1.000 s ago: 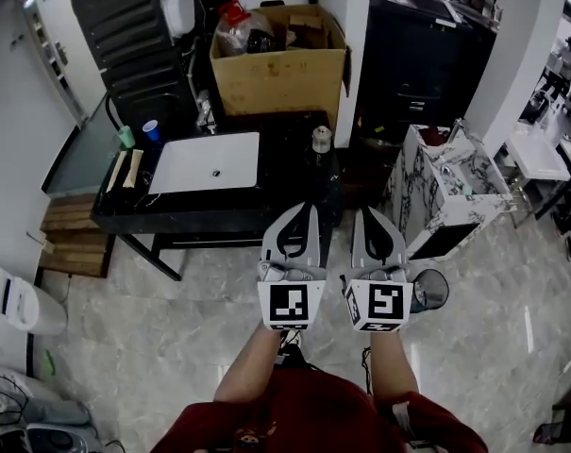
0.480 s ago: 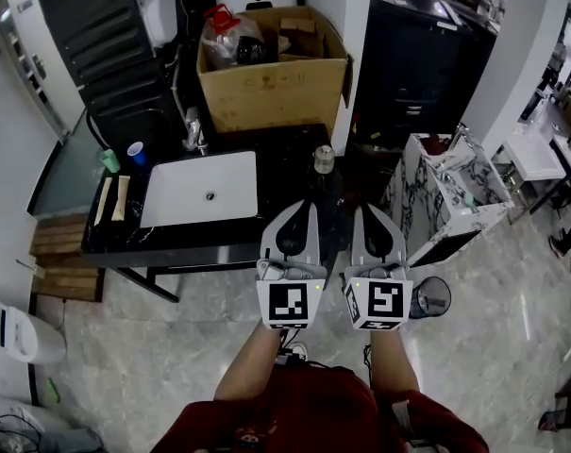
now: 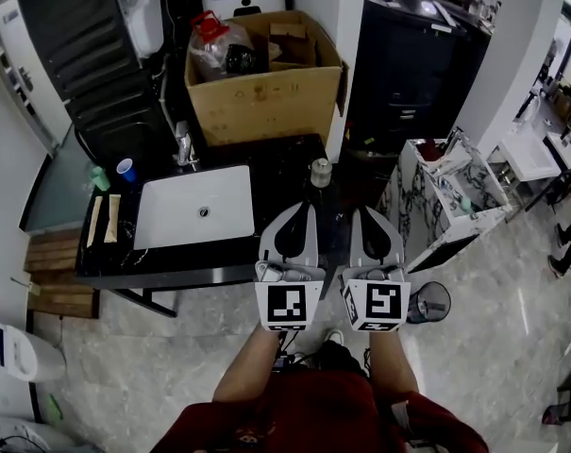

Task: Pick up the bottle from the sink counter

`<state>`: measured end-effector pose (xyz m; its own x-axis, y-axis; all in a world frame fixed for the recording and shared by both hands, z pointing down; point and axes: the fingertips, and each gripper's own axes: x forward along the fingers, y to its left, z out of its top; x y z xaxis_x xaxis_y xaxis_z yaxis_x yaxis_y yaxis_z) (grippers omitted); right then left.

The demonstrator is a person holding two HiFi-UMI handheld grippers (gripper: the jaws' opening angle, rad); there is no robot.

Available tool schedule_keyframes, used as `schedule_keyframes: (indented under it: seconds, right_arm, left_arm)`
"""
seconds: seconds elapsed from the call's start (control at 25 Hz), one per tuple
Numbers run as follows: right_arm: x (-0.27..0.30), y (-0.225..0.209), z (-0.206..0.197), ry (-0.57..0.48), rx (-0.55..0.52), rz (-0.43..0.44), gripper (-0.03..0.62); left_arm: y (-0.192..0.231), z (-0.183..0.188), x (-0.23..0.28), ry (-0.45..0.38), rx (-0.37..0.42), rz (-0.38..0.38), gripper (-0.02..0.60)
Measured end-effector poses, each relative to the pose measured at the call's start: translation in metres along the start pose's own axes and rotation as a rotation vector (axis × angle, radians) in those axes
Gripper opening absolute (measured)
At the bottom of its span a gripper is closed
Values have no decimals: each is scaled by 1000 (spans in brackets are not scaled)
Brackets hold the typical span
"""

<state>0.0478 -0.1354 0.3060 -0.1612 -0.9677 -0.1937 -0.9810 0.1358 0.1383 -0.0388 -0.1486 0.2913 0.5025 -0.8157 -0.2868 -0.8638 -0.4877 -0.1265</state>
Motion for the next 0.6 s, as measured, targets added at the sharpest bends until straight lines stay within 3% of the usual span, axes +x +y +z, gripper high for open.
schedule_keyframes:
  seconds: [0.2, 0.6]
  right_arm:
    - [23, -10, -9, -7, 18, -2, 0]
    - [85, -51, -27, -21, 46, 6, 1]
  left_arm:
    - [7, -6, 24, -21, 24, -1, 3]
    - [15, -34, 93, 35, 33, 11, 3]
